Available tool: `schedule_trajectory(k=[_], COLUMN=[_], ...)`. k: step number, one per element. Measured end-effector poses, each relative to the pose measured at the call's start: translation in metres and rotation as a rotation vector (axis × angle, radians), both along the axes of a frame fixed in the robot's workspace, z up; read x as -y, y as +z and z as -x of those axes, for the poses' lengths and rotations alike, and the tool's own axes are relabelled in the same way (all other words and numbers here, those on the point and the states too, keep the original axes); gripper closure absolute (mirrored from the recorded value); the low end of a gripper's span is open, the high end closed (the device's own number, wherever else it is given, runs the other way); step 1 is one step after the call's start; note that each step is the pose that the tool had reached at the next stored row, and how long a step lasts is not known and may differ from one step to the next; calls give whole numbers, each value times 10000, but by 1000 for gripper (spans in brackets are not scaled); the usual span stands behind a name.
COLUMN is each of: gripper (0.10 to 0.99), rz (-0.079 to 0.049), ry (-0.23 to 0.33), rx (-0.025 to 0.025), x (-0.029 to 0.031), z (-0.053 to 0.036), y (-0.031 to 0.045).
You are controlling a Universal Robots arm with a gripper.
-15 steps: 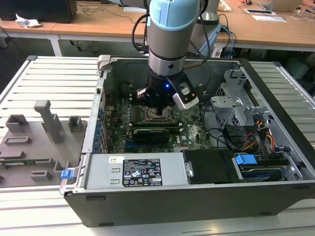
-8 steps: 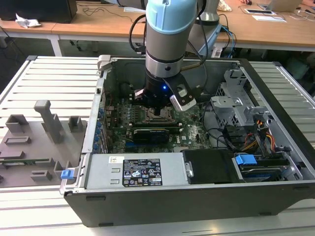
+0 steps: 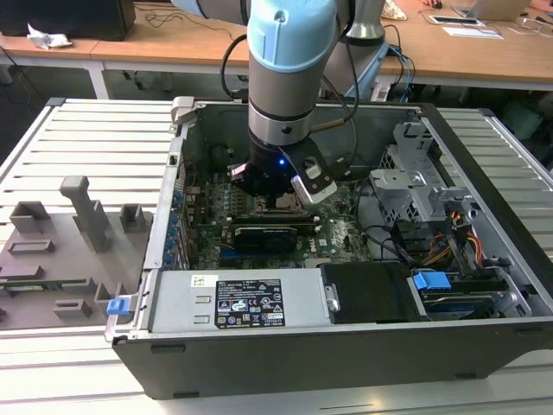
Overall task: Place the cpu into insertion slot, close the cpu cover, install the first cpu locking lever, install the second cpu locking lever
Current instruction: 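Install the second cpu locking lever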
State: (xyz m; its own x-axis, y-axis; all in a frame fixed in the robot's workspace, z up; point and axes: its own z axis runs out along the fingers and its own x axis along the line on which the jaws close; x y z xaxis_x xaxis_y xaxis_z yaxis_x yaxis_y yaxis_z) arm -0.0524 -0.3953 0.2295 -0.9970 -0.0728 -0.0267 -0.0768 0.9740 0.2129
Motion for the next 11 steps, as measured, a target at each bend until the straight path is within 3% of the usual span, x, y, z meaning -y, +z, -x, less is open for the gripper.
schedule_trajectory(k=[11], gripper=[980], rz=[-161], ry=[1], rx=[0], x=[19], z=[23], y=[-69])
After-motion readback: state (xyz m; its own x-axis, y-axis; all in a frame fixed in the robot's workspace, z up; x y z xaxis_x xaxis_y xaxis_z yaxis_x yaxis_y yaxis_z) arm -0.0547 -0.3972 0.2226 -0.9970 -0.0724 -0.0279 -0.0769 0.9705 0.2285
